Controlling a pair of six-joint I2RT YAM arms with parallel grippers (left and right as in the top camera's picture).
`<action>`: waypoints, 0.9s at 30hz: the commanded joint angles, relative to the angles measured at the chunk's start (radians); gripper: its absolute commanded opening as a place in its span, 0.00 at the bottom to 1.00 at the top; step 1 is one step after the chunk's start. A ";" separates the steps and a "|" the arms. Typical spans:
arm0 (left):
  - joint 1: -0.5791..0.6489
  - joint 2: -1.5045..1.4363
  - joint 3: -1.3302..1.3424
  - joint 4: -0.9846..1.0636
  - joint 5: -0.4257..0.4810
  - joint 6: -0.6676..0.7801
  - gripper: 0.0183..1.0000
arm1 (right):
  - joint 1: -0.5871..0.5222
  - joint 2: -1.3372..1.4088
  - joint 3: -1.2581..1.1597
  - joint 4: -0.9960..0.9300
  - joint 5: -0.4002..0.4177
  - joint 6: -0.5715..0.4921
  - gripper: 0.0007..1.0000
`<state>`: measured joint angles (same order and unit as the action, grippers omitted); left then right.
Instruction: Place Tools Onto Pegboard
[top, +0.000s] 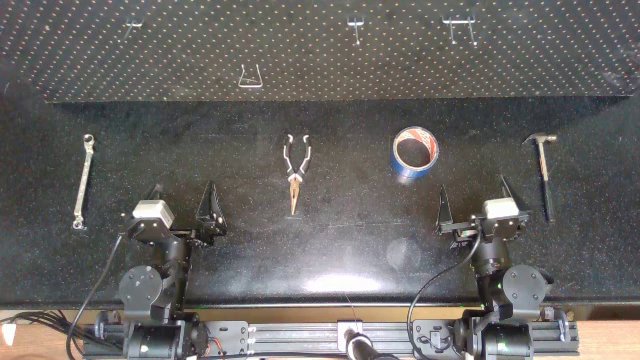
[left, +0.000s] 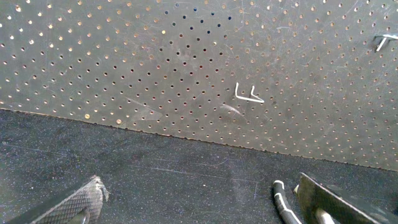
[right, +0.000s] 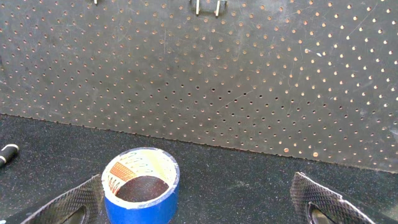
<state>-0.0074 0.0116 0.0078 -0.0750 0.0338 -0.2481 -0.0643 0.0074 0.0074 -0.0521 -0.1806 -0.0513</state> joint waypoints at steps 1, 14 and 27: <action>0.002 -0.008 -0.002 -0.005 -0.007 0.005 0.99 | 0.008 -0.006 -0.003 -0.004 0.013 -0.006 0.98; 0.452 0.955 1.294 -1.231 -0.135 0.305 0.99 | 0.008 -0.006 -0.003 -0.004 0.013 -0.006 0.98; 0.717 1.920 1.453 -0.956 0.034 0.932 0.99 | 0.008 -0.006 -0.003 -0.004 0.013 -0.006 0.98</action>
<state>0.7174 1.9282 1.4658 -1.0454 0.0566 0.7635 -0.0631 0.0082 0.0067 -0.0525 -0.1696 -0.0513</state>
